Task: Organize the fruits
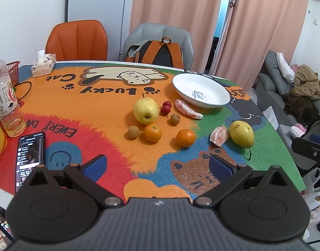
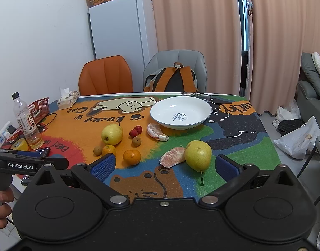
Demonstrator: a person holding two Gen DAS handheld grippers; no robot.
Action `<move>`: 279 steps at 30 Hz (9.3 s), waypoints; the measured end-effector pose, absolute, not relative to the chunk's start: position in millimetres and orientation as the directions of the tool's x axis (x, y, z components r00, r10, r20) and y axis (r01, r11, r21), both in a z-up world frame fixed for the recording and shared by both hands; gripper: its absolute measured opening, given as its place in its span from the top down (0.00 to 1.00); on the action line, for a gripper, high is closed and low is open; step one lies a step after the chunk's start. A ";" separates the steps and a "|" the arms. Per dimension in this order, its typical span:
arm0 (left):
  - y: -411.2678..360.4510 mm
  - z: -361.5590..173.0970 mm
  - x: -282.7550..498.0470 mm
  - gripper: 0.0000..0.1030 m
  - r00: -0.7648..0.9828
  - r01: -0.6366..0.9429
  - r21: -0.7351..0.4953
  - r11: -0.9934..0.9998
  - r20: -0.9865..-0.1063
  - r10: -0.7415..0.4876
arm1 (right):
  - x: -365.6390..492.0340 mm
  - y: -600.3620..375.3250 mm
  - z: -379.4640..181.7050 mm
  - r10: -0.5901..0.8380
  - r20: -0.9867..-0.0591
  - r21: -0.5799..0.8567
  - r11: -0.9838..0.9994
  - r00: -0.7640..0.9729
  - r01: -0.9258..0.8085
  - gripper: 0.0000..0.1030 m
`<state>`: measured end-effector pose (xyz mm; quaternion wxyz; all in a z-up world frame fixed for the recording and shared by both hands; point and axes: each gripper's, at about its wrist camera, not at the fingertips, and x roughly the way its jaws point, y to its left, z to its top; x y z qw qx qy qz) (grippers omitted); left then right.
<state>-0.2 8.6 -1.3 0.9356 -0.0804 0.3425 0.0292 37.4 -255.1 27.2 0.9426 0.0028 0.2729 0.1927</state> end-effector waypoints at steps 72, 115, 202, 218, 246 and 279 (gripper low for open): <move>6.8 -17.3 16.3 0.00 0.766 -0.117 -0.144 0.983 -0.642 -0.003 | 59.7 -261.0 0.9 0.344 -0.547 0.126 0.935 0.763 -0.332 0.00; 8.0 -63.1 95.5 0.28 0.783 -0.081 -0.260 0.962 -0.614 -0.100 | 137.5 -277.8 -63.9 0.376 -0.598 0.221 0.926 0.708 -0.305 0.14; 31.6 -33.4 197.5 0.42 0.777 -0.205 -0.277 0.939 -0.629 -0.016 | 226.6 -254.3 -43.3 0.411 -0.567 0.240 0.912 0.714 -0.334 0.40; 1.2 -6.7 228.1 0.42 0.818 -0.127 -0.299 0.946 -0.570 -0.071 | 257.6 -243.2 -24.0 0.433 -0.523 0.263 0.901 0.734 -0.344 0.40; -28.4 -51.7 324.7 0.42 0.738 -0.104 -0.277 0.955 -0.665 -0.113 | 346.0 -226.0 -78.5 0.427 -0.561 0.347 0.899 0.709 -0.267 0.40; -11.8 -24.7 246.8 0.17 0.760 -0.167 -0.214 0.962 -0.650 -0.013 | 286.8 -239.7 -57.9 0.477 -0.521 0.394 0.870 0.708 -0.297 0.28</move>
